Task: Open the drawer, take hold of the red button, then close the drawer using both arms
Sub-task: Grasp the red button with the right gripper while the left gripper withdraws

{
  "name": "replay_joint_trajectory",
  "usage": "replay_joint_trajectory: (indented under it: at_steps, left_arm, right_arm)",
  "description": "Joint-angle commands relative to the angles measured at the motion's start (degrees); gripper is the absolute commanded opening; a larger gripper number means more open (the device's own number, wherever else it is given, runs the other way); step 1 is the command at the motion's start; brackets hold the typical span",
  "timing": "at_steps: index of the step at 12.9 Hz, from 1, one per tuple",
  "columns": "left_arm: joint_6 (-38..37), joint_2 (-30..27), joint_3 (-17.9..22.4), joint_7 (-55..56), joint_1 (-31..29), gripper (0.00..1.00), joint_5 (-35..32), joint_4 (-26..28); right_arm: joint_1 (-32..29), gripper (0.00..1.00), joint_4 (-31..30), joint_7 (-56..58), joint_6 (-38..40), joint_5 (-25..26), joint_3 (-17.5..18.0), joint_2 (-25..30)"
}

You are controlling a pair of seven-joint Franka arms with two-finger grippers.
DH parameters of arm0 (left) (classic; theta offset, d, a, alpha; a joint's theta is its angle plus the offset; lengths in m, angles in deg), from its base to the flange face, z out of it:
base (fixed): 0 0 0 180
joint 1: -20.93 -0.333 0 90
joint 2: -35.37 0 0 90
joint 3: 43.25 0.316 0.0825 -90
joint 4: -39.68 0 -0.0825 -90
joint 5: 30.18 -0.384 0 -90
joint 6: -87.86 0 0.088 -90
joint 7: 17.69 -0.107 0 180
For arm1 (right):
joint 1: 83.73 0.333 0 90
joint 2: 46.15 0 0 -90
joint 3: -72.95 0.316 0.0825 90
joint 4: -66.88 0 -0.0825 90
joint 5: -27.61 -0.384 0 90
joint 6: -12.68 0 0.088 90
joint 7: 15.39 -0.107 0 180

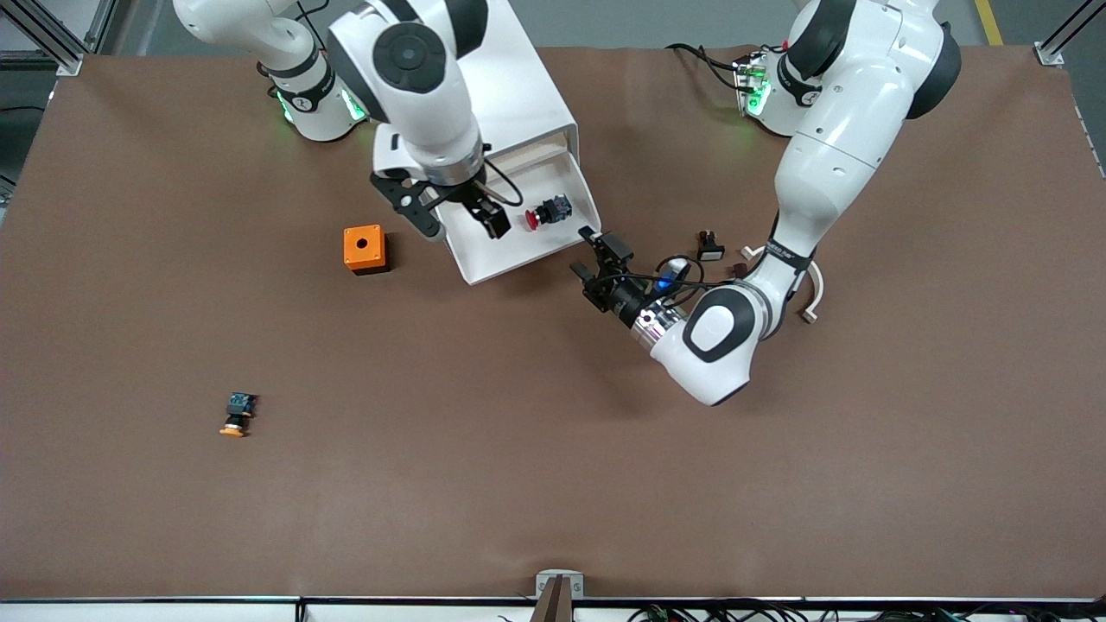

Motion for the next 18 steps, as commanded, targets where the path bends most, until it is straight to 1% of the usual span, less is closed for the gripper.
replay_joint_trajectory:
  at_steps: [1,3,5,6,7,8,11,14,16,18]
  left_arm:
    - [-0.25,-1.32,0.32,-14.53,-1.02,0.99,-1.03,-1.79]
    - [-0.25,-1.33,0.41,-24.57,-1.37,0.99,-5.85,-4.86]
    - [0.01,-2.37,0.67,-34.41,-1.2,0.99,-11.29,-6.1]
    - [1.23,-4.21,0.67,-39.42,-1.11,0.99,-15.67,-6.02]
    - [3.86,-6.32,0.5,-44.08,-0.93,0.99,-19.81,-5.84]
    - [6.58,-7.21,0.06,-46.82,-1.19,0.99,-23.07,-5.76]
    - [15.02,-10.54,-0.21,-50.79,-0.85,0.99,-32.47,-5.58]
    - [24.07,-13.89,-0.91,-52.48,1.52,0.99,-42.67,-2.86]
    - [30.39,-15.99,-0.91,-52.04,2.67,0.99,-48.39,0.47]
    - [36.2,-18.54,-0.91,-51.42,3.63,0.99,-51.39,4.85]
  right_arm:
    - [2.32,1.0,-0.42,-4.21,-2.46,-1.76,-0.79,-1.25]
    - [4.6,1.0,-0.42,-8.87,-5.45,-1.76,-0.87,-3.45]
    - [6.27,1.0,-0.33,-11.94,-7.47,-1.67,-0.87,-5.38]
    - [7.07,1.0,-0.25,-13.7,-8.7,-1.67,-0.87,-6.44]
    - [7.77,1.0,-0.07,-15.63,-10.28,-1.67,-0.87,-7.75]
    - [8.47,1.0,-0.07,-16.7,-11.43,-1.67,-0.87,-8.81]
    - [9.88,0.98,0.28,-18.11,-12.84,-1.76,-0.87,-10.92]
    - [11.29,0.96,0.54,-19.86,-13.63,-2.11,-0.87,-12.07]
    - [11.73,0.93,0.54,-20.22,-13.64,-2.11,-0.87,-12.25]
    - [11.82,0.81,0.46,-20.14,-13.55,-2.11,-0.79,-12.25]
